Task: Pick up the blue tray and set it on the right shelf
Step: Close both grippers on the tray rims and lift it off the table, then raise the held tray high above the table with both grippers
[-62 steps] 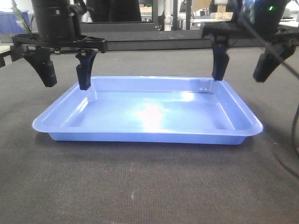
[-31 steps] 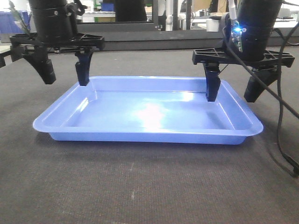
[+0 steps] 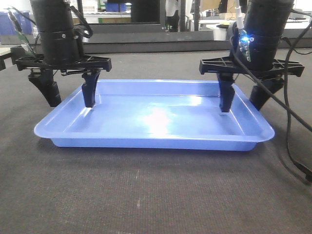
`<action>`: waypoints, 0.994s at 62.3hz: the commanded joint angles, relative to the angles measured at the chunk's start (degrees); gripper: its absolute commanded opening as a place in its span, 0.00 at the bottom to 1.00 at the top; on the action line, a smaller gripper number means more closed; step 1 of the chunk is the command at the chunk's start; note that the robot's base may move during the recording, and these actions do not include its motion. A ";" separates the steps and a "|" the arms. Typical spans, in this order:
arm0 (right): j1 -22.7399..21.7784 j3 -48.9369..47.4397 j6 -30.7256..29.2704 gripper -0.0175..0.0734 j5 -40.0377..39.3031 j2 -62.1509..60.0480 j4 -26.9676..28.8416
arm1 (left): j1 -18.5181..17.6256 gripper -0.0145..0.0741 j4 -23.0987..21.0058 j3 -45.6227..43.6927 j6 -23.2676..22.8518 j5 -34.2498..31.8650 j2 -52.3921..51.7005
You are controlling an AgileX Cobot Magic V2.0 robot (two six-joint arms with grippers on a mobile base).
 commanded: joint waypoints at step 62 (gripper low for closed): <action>-0.17 -8.30 -0.74 0.26 7.78 -15.63 -4.86 | 0.07 0.11 -1.20 -11.54 -0.10 9.39 -12.59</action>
